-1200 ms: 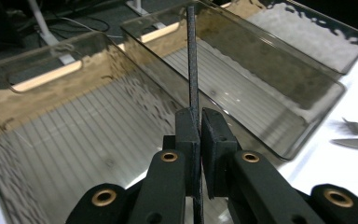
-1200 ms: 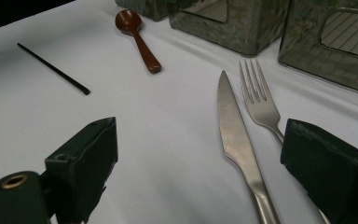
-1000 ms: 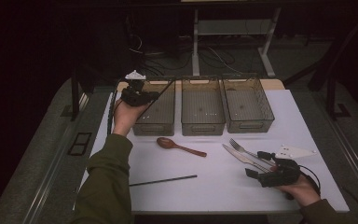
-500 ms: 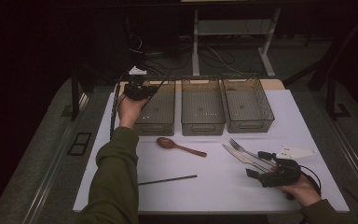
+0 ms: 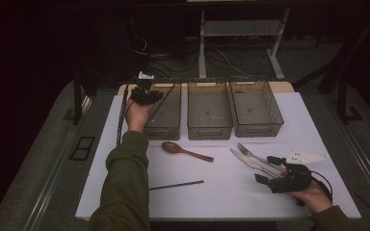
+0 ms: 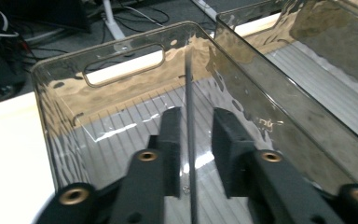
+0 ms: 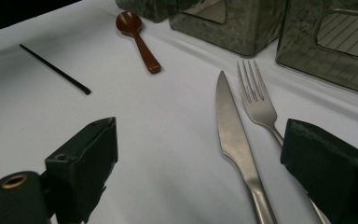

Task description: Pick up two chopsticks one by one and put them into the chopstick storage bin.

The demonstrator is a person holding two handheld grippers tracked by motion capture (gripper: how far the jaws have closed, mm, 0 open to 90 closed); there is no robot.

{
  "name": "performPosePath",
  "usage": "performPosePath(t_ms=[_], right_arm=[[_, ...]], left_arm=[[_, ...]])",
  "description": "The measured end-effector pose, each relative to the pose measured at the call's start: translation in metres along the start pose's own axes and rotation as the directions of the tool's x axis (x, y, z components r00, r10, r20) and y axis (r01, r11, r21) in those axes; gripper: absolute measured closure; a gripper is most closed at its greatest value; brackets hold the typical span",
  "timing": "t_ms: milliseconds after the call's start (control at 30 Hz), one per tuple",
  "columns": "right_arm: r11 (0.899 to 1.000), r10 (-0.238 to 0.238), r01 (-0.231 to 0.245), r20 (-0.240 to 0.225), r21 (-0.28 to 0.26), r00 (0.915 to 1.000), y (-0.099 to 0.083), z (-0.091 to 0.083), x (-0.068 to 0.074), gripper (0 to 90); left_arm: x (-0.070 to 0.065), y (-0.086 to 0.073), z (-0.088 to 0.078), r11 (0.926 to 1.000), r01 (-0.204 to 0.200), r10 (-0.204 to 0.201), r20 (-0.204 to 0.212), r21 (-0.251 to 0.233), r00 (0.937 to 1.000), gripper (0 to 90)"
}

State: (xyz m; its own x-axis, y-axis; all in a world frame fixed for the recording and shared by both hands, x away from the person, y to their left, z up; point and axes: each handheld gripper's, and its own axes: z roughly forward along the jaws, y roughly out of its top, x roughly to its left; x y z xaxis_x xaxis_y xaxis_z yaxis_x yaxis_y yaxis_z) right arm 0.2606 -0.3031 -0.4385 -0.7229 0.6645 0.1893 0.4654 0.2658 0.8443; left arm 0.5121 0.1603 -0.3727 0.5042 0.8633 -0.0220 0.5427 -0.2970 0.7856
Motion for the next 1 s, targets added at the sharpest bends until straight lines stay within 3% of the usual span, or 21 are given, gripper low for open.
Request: performPosePath(t_ms=[167, 533, 700, 1000], right_arm=[[1.000, 0.001, -0.001, 0.000, 0.000, 1.0000, 0.000, 0.000, 0.000, 10.3], [1.000, -0.001, 0.001, 0.002, 0.001, 1.0000, 0.000, 0.001, 0.000, 10.2], [1.000, -0.001, 0.001, 0.005, 0.003, 1.0000, 0.000, 0.001, 0.000, 10.2], [1.000, -0.002, 0.002, 0.005, 0.005, 1.0000, 0.000, 0.002, 0.000, 10.3]], left_arm=[[-0.003, 0.002, -0.003, 0.9998, -0.017, 0.017, 0.002, -0.009, 0.9999, 61.6], [-0.007, 0.005, -0.026, 0.9997, -0.022, 0.022, 0.103, 0.001, 0.9944, 46.0], [-0.013, 0.007, -0.042, 0.9976, -0.064, 0.060, 0.160, 0.025, 0.9854, 41.0], [-0.029, -0.006, -0.065, 0.9929, -0.119, 0.114, 0.216, 0.010, 0.9697, 34.9]])
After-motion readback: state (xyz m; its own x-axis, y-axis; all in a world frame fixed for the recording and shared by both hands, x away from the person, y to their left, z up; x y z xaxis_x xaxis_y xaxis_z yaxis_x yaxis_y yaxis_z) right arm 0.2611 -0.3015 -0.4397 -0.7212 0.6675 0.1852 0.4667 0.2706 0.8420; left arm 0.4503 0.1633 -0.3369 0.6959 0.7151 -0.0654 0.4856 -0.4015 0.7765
